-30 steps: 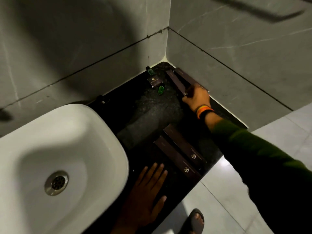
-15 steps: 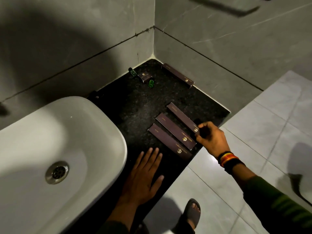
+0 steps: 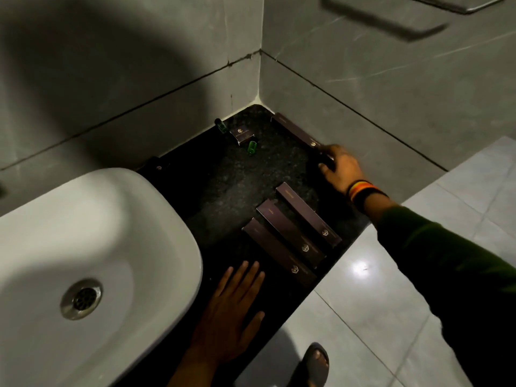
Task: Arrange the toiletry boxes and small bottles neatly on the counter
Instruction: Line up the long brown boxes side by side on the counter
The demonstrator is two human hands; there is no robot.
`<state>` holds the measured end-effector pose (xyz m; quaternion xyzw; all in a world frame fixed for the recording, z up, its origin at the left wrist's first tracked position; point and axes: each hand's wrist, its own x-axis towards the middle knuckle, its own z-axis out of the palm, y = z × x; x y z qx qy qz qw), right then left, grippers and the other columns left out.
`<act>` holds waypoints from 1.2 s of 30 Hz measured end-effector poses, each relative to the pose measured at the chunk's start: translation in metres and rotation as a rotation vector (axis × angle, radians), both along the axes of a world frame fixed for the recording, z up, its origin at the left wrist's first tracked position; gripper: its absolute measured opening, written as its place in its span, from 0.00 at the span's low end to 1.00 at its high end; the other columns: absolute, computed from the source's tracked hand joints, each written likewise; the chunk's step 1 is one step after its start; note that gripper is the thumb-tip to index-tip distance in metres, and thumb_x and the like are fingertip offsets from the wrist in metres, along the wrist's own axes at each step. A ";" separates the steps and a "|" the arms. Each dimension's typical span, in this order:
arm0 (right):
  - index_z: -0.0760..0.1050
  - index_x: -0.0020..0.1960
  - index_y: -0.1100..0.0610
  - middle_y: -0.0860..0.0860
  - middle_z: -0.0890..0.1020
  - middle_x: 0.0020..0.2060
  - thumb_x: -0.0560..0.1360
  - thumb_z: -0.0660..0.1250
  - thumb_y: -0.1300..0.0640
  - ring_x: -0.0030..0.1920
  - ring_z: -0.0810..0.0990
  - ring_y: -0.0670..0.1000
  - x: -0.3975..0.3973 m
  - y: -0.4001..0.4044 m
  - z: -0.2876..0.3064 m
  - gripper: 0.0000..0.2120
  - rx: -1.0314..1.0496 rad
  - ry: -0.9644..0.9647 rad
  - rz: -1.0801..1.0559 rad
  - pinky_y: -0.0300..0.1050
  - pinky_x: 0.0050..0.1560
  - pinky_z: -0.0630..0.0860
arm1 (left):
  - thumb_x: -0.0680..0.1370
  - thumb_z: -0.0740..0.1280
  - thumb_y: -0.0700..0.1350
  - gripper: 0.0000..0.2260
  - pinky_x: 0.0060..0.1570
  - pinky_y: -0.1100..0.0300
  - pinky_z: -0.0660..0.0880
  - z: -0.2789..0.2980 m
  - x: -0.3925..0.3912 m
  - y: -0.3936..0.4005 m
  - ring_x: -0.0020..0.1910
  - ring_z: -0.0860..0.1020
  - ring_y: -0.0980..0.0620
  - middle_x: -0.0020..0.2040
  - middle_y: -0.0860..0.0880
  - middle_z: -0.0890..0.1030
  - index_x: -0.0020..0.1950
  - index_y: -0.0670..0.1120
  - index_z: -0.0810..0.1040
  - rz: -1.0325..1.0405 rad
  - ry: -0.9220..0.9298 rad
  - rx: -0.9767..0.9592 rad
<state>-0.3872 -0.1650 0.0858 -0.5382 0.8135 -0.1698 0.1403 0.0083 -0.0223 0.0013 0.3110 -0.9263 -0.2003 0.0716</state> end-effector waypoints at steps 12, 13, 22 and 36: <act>0.77 0.64 0.60 0.62 0.80 0.60 0.71 0.74 0.49 0.60 0.79 0.63 0.005 -0.071 -0.009 0.25 0.205 0.097 -0.065 0.54 0.61 0.78 | 0.85 0.58 0.57 0.31 0.83 0.44 0.51 -0.007 0.001 0.000 0.87 0.55 0.44 0.88 0.47 0.59 0.86 0.45 0.62 0.004 0.034 -0.002; 0.79 0.61 0.59 0.61 0.82 0.57 0.70 0.76 0.49 0.57 0.81 0.62 0.003 -0.063 -0.006 0.24 0.217 0.038 -0.091 0.53 0.59 0.79 | 0.85 0.58 0.57 0.31 0.83 0.44 0.52 -0.007 0.001 0.000 0.87 0.56 0.44 0.88 0.46 0.59 0.86 0.44 0.63 0.002 0.030 -0.008; 0.80 0.60 0.55 0.53 0.83 0.51 0.70 0.77 0.49 0.49 0.82 0.53 0.023 0.106 0.003 0.21 0.029 -0.213 -0.240 0.48 0.50 0.81 | 0.85 0.58 0.58 0.32 0.83 0.41 0.53 -0.006 0.001 0.000 0.88 0.53 0.46 0.88 0.48 0.57 0.87 0.46 0.61 -0.008 -0.029 -0.034; 0.78 0.62 0.52 0.52 0.78 0.58 0.70 0.77 0.48 0.55 0.80 0.53 0.037 0.121 -0.003 0.23 0.056 -0.218 -0.220 0.52 0.56 0.82 | 0.85 0.58 0.60 0.33 0.83 0.42 0.52 -0.007 0.001 0.001 0.88 0.50 0.48 0.89 0.49 0.55 0.87 0.47 0.59 -0.002 -0.037 -0.029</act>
